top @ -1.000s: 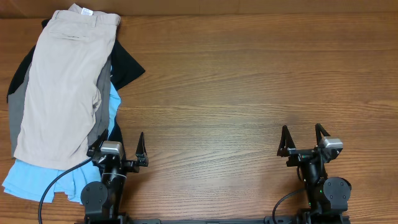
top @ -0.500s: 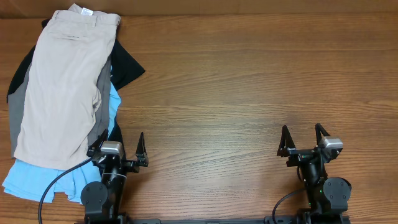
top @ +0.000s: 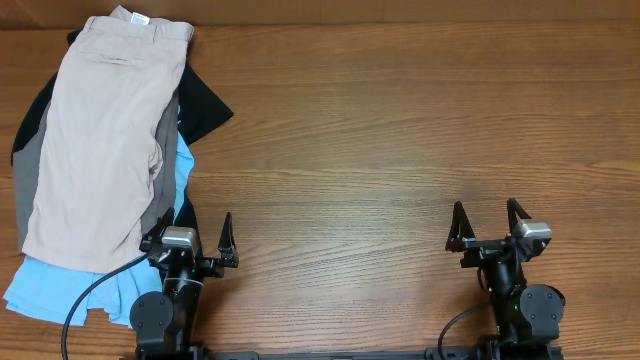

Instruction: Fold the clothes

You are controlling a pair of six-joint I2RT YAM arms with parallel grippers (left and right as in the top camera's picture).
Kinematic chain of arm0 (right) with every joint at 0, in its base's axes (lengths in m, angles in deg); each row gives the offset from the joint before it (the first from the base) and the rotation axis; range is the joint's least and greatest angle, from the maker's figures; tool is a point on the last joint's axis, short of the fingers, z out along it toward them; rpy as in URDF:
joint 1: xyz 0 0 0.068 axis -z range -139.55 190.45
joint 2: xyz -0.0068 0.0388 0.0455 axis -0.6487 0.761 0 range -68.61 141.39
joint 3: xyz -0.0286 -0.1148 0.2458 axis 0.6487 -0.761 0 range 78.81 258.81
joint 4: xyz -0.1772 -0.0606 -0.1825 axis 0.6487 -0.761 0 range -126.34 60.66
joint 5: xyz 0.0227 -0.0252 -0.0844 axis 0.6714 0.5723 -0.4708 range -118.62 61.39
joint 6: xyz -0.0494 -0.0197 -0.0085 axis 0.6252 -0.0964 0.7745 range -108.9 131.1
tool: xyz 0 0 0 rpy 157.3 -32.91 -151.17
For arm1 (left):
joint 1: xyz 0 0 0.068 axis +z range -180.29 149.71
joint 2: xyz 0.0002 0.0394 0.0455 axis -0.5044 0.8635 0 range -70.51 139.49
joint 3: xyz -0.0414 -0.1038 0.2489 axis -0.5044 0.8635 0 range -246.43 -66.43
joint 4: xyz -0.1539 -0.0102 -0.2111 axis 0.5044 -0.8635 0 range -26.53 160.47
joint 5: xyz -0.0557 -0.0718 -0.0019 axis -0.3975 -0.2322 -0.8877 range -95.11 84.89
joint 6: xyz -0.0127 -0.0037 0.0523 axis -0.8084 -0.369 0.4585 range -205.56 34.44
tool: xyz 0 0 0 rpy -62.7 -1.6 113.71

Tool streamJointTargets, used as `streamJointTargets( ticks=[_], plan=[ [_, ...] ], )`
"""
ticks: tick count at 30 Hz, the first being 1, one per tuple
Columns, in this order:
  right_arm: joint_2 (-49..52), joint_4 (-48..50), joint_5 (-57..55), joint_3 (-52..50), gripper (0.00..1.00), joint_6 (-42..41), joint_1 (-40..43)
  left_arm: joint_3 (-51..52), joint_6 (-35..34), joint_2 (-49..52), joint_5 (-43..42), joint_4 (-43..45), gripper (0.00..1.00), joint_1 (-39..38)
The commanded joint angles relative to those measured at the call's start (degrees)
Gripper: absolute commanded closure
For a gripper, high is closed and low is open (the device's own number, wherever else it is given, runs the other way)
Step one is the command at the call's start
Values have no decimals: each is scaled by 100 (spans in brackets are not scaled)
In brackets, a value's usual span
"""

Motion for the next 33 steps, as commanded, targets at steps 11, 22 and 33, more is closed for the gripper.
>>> streamJointTargets(
  ticks=[11, 22, 33],
  plan=[
    [-57, 57, -33, -57, 0, 0, 17, 20, 7, -59, 37, -2, 0, -9],
    [-57, 299, 267, -46, 0, 4, 17, -142, -188, -59, 31, -103, 0, -9],
    [-55, 42, 341, 459, 0, 4, 17, -977, -186, 50, 37, -1032, 0, -9]
  ],
)
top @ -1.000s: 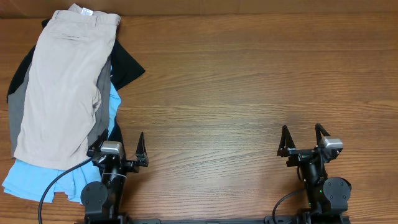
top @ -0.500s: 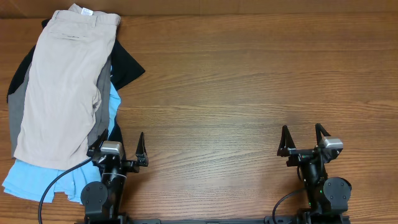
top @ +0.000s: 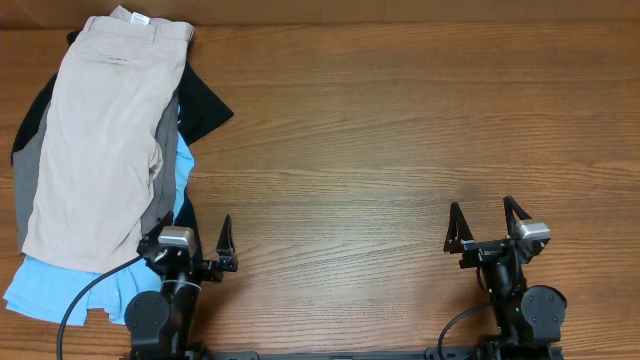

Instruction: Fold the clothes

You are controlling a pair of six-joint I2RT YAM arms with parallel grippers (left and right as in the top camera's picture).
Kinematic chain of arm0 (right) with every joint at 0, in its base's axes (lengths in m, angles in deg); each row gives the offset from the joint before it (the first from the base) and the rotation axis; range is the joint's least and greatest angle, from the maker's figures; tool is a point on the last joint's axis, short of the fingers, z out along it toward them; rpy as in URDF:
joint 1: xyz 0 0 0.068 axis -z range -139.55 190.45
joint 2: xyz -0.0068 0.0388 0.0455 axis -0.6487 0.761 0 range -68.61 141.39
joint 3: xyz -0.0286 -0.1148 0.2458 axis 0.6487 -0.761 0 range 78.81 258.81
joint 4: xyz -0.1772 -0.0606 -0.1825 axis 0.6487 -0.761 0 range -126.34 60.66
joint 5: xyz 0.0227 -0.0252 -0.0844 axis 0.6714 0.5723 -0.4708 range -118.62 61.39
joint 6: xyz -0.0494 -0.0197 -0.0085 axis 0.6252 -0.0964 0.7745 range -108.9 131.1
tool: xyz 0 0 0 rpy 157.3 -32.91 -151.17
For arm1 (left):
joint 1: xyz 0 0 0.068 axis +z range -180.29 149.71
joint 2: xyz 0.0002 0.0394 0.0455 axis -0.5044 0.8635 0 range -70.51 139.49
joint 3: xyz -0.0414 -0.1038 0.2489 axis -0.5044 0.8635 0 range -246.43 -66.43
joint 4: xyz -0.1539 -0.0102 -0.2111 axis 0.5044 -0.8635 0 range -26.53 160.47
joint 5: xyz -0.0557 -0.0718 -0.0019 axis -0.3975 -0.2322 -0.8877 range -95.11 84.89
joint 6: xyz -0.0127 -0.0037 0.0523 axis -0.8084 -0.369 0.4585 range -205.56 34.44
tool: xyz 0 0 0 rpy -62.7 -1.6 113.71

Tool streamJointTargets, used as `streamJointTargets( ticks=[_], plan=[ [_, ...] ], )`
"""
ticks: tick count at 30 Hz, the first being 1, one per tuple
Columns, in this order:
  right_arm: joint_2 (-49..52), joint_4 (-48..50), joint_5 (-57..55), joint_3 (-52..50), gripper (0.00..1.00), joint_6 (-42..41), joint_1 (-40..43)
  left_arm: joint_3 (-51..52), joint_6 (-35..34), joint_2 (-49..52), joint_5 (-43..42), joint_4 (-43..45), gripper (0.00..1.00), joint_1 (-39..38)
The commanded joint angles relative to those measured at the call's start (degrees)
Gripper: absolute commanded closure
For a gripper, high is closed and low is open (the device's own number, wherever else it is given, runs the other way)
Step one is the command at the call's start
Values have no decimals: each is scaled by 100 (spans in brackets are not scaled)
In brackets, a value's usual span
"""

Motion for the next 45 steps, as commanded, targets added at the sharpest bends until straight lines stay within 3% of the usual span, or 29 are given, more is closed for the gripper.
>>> streamJointTargets(
  ticks=[1, 8, 15, 28, 38, 45],
  plan=[
    [-55, -129, 85, 463, 0, 9, 15, -415, -61, 101, 37, -153, 0, -9],
    [179, -490, 203, 1043, 0, 28, 15, -868, -201, 748, -20, -232, 0, -9],
    [1025, -863, 229, 1827, 0, 48, 15, -1757, -208, 1851, -168, -566, 0, -9],
    [4323, -2009, 1349, 4360, 0, 48, 15, -4426, 122, 4553, -317, -2743, 0, -9],
    [6763, -4153, 1875, 6883, 0, 48, 13, -6773, 138, 6328, -396, -4291, 0, -9],
    [7425, -4376, 2006, 7403, 0, 42, 15, -7066, 138, 6970, -439, -4249, 0, -9]
  ],
)
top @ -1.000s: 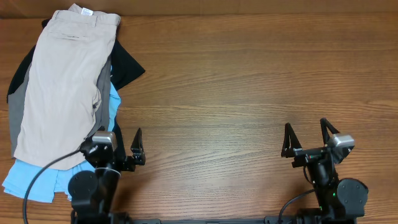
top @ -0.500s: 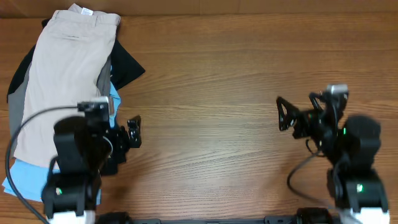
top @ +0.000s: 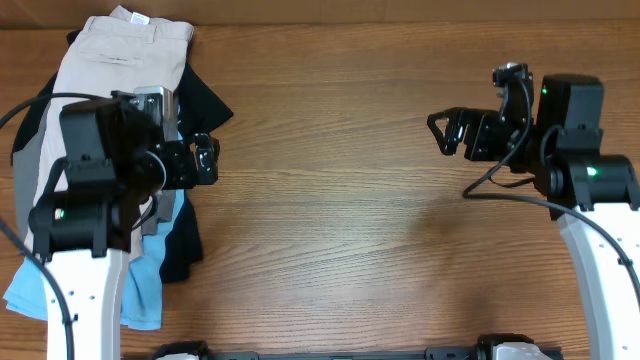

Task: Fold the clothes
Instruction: 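Raise the left gripper over the clothes pile toward the beige shorts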

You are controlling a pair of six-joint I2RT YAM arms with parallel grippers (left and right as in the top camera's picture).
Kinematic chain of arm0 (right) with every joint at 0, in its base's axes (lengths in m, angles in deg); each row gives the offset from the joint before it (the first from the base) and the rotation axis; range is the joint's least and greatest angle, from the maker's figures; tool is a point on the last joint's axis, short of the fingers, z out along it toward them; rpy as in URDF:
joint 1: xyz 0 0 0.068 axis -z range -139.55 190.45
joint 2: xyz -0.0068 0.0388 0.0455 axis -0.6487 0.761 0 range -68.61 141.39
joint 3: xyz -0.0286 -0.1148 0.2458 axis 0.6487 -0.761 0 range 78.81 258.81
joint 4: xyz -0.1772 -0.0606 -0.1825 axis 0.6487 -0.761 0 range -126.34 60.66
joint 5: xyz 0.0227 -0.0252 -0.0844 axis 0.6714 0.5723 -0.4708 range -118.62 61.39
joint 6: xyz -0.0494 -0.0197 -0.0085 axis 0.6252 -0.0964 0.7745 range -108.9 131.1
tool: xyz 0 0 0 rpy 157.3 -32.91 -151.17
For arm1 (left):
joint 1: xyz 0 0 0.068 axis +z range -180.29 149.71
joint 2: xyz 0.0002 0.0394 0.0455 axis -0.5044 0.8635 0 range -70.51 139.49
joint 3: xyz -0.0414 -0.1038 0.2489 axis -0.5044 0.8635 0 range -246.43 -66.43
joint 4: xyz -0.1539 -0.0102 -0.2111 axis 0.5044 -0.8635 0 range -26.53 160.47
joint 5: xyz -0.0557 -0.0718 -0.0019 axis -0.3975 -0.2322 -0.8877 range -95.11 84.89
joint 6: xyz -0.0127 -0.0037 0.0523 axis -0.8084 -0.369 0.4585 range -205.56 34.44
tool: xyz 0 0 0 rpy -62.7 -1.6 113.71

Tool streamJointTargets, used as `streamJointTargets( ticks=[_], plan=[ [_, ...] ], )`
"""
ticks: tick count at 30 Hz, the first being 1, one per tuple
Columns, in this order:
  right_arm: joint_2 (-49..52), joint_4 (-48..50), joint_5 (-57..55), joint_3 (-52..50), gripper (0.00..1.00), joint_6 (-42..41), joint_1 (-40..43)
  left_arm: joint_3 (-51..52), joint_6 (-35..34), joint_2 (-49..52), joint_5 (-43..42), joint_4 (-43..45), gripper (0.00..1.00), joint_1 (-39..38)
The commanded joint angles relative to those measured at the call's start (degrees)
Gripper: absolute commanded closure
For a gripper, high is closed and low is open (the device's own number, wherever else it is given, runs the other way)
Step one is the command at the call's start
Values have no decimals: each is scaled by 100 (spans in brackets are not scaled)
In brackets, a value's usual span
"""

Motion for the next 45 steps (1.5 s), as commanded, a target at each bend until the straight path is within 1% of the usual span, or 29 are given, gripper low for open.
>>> streamJointTargets(
  ticks=[1, 5, 8, 10, 15, 20, 22, 24, 29, 31, 35, 38, 41, 45],
  plan=[
    [55, 72, 168, 192, 0, 20, 15, -136, 114, 267, -109, 70, 0, -9],
    [63, 90, 256, 192, 0, 24, 15, -136, 153, 647, -68, 122, 0, -9],
    [70, 85, 256, 192, 0, 24, 15, -136, 435, 911, -61, 284, 0, -9],
    [70, 87, 256, 192, 0, 24, 13, -136, 428, 1097, 46, 505, 0, -7],
    [85, 39, 249, 190, 0, 26, 15, -297, 155, 1733, 584, 1117, 0, 188],
    [107, -42, 168, 173, 0, 26, 13, -1014, 219, 2686, 739, 1392, 0, 573],
    [120, -39, 170, 107, 0, 26, 13, -1578, 269, 3355, 739, 1449, 0, 798],
    [157, -46, 170, 79, 0, 26, 13, -1871, 273, 3738, 857, 1499, 1, 907],
    [258, -66, 170, -39, 0, 24, 13, -2352, 264, 4470, 1733, 1818, 2, 1119],
    [304, -61, 170, -114, 0, 26, 13, -2404, 267, 4623, 1888, 2059, 3, 1224],
    [485, -70, 170, -131, 0, 24, 9, -2411, 229, 4822, 1827, 2566, 5, 1552],
    [669, -39, 170, -131, 0, 24, 9, -2413, 199, 4918, 1556, 2697, 5, 1814],
    [857, -17, 173, -131, 0, 22, 9, -2413, 205, 4983, 1241, 2610, 7, 1987],
    [1091, -13, 173, -131, 0, 24, 9, -2411, 315, 5034, 955, 2229, 11, 1976]
  ],
)
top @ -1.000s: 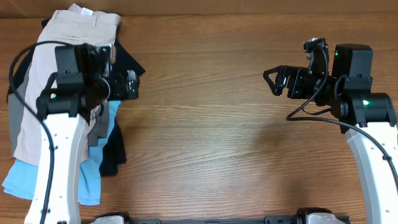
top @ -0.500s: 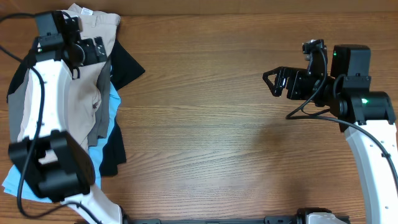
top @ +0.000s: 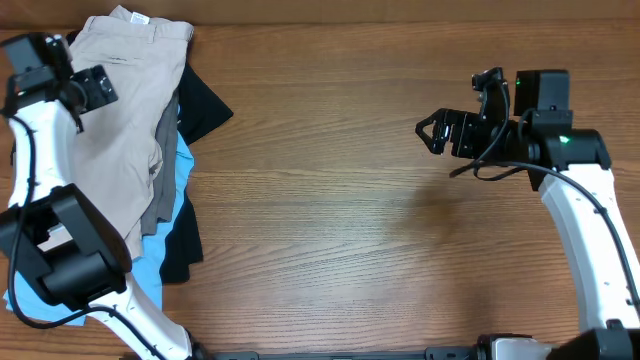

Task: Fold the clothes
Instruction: 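Raise the left gripper over the clothes pile toward the beige shorts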

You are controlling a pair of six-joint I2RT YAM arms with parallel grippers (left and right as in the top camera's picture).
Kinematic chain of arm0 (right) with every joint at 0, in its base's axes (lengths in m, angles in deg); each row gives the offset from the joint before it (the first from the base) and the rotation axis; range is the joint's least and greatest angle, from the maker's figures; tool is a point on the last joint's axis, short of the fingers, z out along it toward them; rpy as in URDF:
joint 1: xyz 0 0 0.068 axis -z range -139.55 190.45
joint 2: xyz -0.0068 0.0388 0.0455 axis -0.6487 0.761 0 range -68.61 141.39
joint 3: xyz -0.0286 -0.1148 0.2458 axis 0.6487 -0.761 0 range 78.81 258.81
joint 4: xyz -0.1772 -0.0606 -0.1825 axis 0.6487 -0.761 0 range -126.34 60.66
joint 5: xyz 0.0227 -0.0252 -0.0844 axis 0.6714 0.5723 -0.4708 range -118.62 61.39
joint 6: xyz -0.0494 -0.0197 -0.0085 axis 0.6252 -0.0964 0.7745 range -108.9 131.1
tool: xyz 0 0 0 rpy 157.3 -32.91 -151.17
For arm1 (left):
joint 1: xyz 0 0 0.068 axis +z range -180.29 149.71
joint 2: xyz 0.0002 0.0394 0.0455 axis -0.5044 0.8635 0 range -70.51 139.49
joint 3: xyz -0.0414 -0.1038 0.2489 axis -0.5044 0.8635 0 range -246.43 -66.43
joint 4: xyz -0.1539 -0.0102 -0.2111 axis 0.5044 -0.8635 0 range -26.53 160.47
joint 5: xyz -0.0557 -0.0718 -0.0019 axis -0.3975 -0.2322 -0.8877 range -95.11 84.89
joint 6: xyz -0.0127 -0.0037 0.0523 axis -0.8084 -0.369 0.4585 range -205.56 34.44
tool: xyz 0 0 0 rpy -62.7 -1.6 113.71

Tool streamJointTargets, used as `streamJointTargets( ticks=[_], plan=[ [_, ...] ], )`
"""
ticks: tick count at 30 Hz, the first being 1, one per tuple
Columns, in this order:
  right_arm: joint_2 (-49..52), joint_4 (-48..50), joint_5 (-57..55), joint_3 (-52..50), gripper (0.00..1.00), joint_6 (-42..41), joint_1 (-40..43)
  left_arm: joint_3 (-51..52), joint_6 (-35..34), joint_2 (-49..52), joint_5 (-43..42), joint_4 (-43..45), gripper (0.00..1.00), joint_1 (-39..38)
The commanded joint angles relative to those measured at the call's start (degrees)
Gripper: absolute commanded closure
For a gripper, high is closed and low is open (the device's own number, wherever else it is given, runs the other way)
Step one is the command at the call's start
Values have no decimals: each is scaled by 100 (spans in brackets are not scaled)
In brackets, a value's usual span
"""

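A pile of clothes lies at the table's left edge in the overhead view. Beige trousers (top: 110, 150) are on top, over a grey garment (top: 160, 190), a light blue one (top: 152, 268) and a black one (top: 205, 105). My left gripper (top: 95, 88) hovers over the upper left part of the trousers, near the waistband; it looks open and holds nothing. My right gripper (top: 430, 132) hangs open over bare wood at the right, far from the pile.
The wooden table (top: 330, 250) stretches bare between the pile and the right arm. My left arm (top: 60, 250) covers the lower left part of the pile. The right arm (top: 590, 220) runs along the right edge.
My left gripper has moved from the right edge of the pile, mid-height, to the top left over the trousers' waistband end. The right gripper has shifted slightly left. The clothes lie unchanged.
Both arms first sat folded at the front edge, grippers open, and stayed so a second later. Then both were raised, the left by the pile's right edge, the right over the table's right. Now the left is over the trousers' top.
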Motion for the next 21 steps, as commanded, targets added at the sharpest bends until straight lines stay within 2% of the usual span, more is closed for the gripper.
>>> streamJointTargets(
  ticks=[1, 5, 8, 15, 18, 21],
  plan=[
    [212, 37, -9, -31, 0, 24, 9, -138, 170, 125, -555, -306, 12, -127],
    [304, 44, -11, -31, 0, 24, 9, -140, 494, 125, -909, -743, 13, -455],
    [304, 76, -9, -31, 0, 24, 9, -138, 625, 125, -872, -1169, 16, -800],
    [304, 44, -9, -31, 0, 20, 9, -81, 400, 229, 374, -1954, 23, -1381],
    [304, 48, -9, -31, 0, 22, 9, -79, 345, 323, 446, -2118, 32, -1392],
    [304, 46, -9, -31, 0, 22, 9, -79, 260, 345, 444, -2188, 34, -1386]
  ],
)
